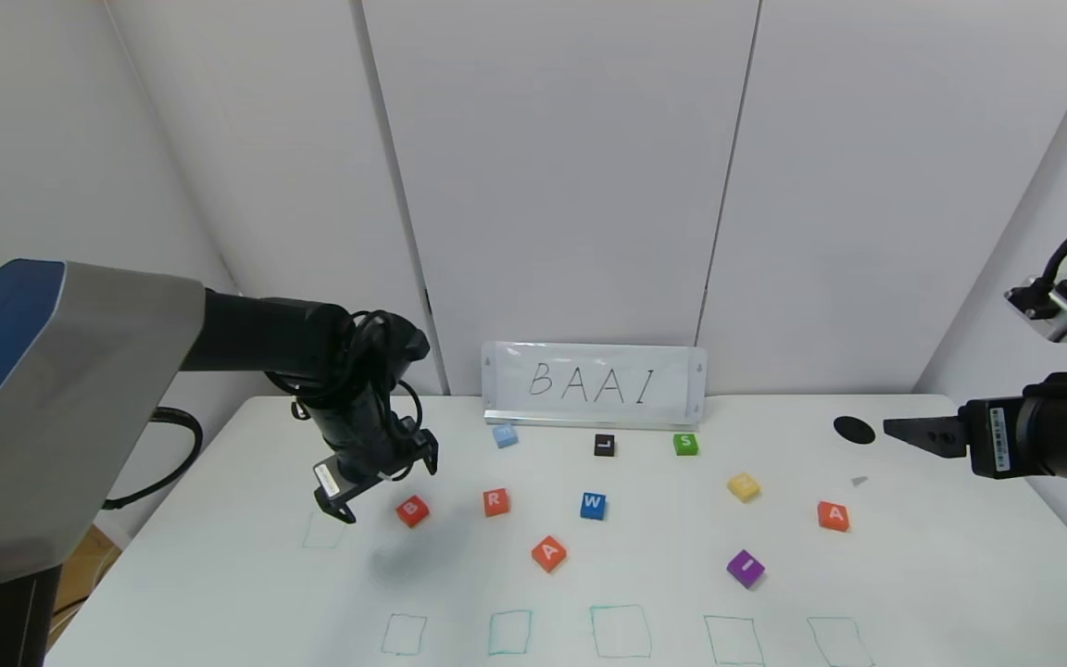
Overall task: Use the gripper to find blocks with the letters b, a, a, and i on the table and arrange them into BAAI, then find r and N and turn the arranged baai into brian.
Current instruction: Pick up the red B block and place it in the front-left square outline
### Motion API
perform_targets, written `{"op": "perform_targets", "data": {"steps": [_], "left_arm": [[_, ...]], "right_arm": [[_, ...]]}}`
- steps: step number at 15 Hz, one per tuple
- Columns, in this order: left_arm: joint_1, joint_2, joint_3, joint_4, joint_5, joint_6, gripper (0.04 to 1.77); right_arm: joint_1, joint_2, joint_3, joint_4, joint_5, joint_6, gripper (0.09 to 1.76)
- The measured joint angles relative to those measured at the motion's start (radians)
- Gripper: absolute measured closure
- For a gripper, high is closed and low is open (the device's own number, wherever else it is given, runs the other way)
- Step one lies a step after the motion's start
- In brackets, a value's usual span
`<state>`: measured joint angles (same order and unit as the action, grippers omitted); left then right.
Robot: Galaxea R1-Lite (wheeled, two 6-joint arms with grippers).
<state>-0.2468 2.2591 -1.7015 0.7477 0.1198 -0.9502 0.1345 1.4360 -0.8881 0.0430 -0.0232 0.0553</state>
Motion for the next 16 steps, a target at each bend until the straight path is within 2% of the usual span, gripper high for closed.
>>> {"op": "perform_targets", "data": {"steps": [4, 6, 16], "left_arm": [[-0.008, 0.029, 0.037, -0.072, 0.010, -0.030, 0.09], [-0.013, 0.045, 0.060, -0.127, 0.046, -0.042, 0.09], [-0.017, 0.100, 0.045, -0.139, 0.074, -0.066, 0.09]], "right_arm": [[-0.001, 0.001, 0.000, -0.001, 0.000, 0.000, 0.14], [-0.001, 0.001, 0.000, -0.001, 0.000, 0.000, 0.14], [0.001, 0.001, 0.001, -0.001, 0.003, 0.000, 0.14]]}}
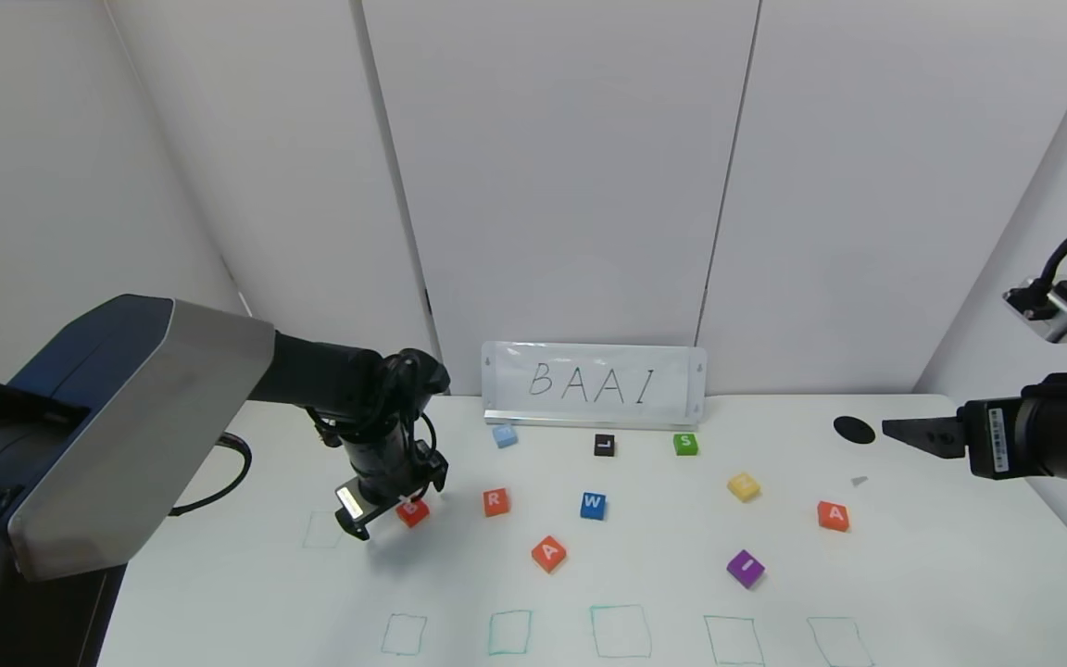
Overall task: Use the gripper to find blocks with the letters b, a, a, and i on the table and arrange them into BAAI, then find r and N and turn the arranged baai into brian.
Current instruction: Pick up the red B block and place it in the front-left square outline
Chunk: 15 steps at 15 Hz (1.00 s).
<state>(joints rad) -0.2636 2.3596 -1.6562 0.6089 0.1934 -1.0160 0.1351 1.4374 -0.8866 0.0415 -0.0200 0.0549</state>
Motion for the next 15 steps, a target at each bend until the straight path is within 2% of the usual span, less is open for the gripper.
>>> {"op": "perform_targets", "data": {"steps": [7, 9, 11, 14, 15], "left_arm": [[-0.002, 0.017, -0.003, 0.000, 0.005, -0.006, 0.12], [-0.002, 0.019, -0.003, 0.000, 0.007, -0.005, 0.49], [-0.003, 0.019, -0.003, 0.000, 0.007, -0.005, 0.78], [-0.003, 0.020, -0.003, 0.000, 0.007, -0.005, 1.10], [-0.003, 0.020, -0.003, 0.000, 0.009, -0.005, 1.31]], "right_arm": [[-0.001, -0.001, 0.000, 0.000, 0.000, 0.000, 0.14], [-0.001, -0.001, 0.000, 0.000, 0.000, 0.000, 0.14], [0.000, -0.001, 0.000, 0.000, 0.000, 0.000, 0.14], [0.000, -0.003, 0.000, 0.000, 0.000, 0.000, 0.14], [0.000, -0.003, 0.000, 0.000, 0.000, -0.001, 0.14]]}}
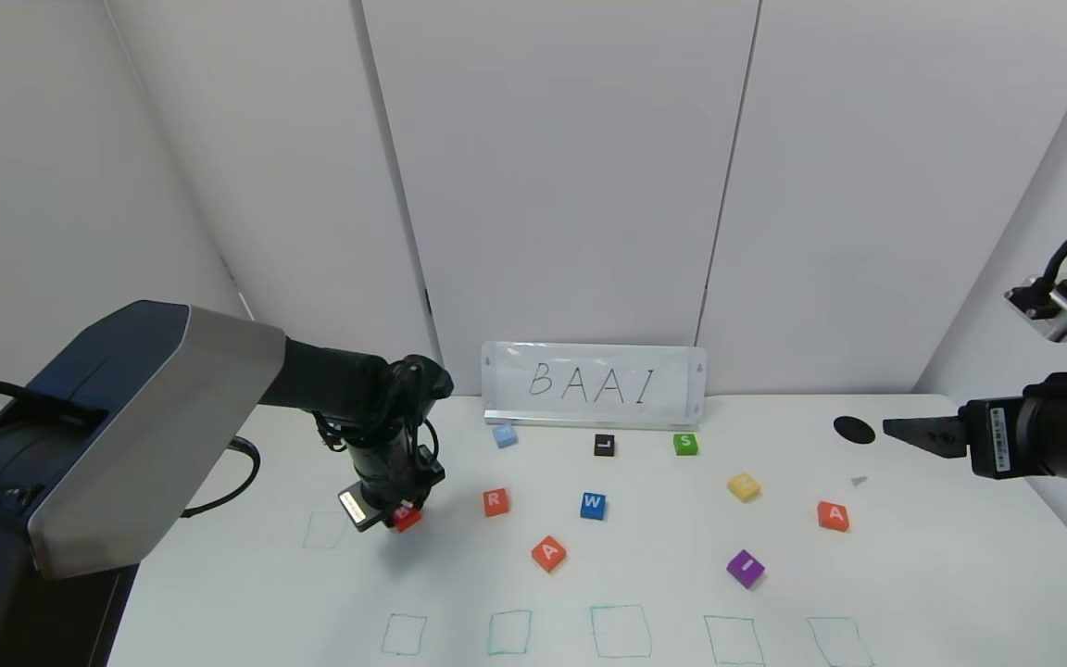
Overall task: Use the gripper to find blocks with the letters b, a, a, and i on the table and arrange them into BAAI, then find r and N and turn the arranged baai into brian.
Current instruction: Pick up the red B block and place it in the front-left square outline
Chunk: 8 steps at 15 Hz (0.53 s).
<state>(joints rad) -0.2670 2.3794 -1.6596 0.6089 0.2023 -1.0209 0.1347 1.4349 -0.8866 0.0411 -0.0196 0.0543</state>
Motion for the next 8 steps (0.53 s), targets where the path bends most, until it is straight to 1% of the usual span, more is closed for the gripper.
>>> {"op": "perform_targets", "data": {"steps": [8], "left_arm": [[-0.001, -0.001, 0.000, 0.000, 0.002, 0.000, 1.30]], "right_arm": [[0.001, 0.000, 0.000, 0.000, 0.000, 0.000, 0.14]]}}
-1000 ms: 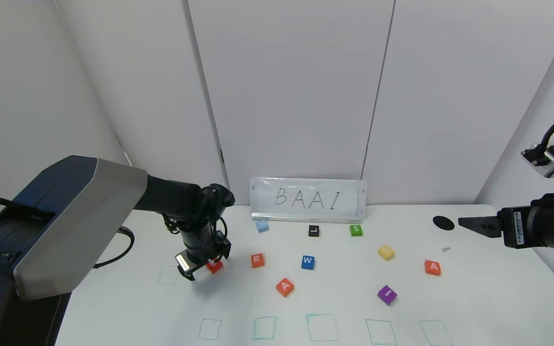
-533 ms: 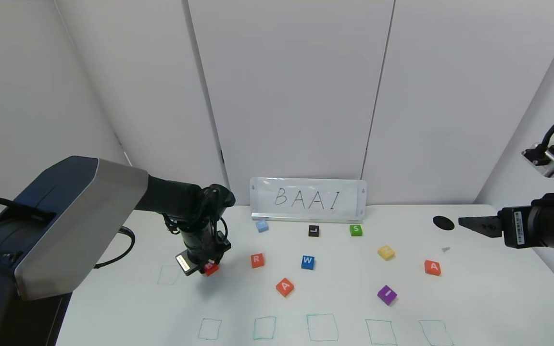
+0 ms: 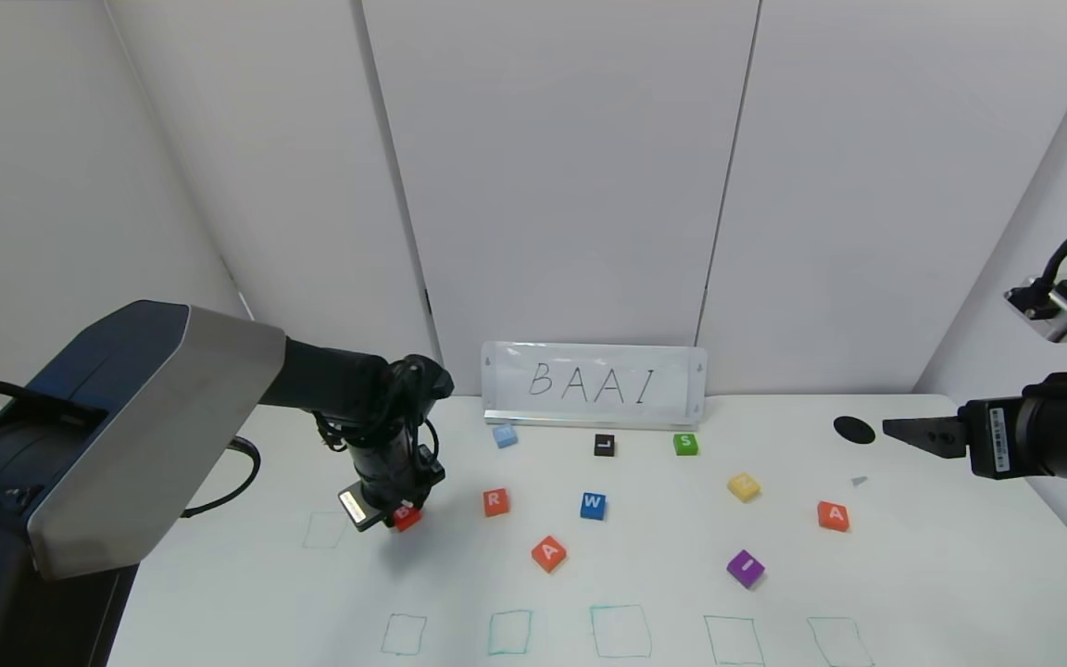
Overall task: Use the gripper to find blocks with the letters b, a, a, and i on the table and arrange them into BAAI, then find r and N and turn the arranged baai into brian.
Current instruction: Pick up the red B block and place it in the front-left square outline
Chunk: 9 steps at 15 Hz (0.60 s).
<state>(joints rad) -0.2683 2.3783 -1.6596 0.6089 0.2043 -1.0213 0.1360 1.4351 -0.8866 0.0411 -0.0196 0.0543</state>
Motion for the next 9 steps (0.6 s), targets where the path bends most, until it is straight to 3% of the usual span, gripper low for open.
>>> {"op": "perform_targets", "data": {"steps": [5, 9], "left_arm": [[-0.010, -0.026, -0.007, 0.014, -0.001, 0.024, 1.30], [-0.027, -0.090, 0.032, 0.035, -0.008, 0.131, 1.30]], "right_arm": [[0.004, -0.004, 0.001, 0.003, 0.001, 0.001, 0.14], [0.006, -0.007, 0.001, 0.004, 0.001, 0.001, 0.14]]}}
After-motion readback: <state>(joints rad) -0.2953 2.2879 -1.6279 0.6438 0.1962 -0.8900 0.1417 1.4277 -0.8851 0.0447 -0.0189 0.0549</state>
